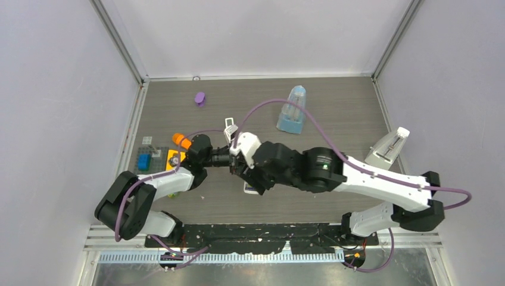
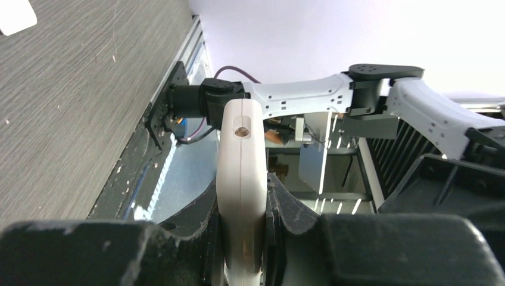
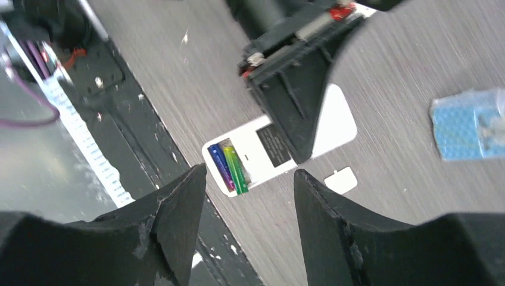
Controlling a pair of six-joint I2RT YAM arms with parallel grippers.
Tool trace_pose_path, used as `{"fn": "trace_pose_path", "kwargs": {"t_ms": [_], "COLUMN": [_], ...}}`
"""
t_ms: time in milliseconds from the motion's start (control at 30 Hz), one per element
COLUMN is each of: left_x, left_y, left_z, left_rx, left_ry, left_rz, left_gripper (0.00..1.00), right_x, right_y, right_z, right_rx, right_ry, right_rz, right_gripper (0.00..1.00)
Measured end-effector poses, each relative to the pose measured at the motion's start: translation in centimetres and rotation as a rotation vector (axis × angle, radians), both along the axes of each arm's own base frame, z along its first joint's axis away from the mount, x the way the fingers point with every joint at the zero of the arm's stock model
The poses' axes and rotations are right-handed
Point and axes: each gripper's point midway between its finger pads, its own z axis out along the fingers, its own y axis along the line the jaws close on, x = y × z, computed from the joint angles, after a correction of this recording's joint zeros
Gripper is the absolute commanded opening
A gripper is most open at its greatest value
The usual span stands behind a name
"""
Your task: Load the batteries into the remote control
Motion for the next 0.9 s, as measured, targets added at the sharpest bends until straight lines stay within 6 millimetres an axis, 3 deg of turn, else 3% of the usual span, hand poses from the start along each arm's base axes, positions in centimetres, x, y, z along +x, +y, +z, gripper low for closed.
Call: {"fn": "trace_pose_path", "kwargs": {"t_ms": [167,300,400,600,900], "left_x": [0.5,0.9,1.0,1.4,2.8], "left_y": [0.3,0.7,1.2,2.4,3.4], "left_z": [1.4,4.5,7.0,9.8,9.7], "left_rx": [-0.034,-0.096,-0.149,-0.197,-0.170], "left_ry": [-0.008,-0.059,-0.097,-0.115,-0.079], "left_rz": [0.083,0.166,0.231,0.348,0.473], "left_gripper": [0.00,0.00,0.00,0.00,0.00], "right_x": [1.3,2.0,2.3,2.7,2.7], "right_y": [-2.4,-4.6,-5.5,-4.2,-1.9], "right_z": [3.0,3.1,3.1,4.9,5.5], "right_rx": [0.224,0.390,0.509,0.605,0.572], "right_ry": [0.023,0.081,0.126,0.157,0.179], "right_rz": [-0.254,-0.444,-0.541,-0.564,-0.535], "right_gripper": [0.66,0.49,0.45,0.38,0.25]}}
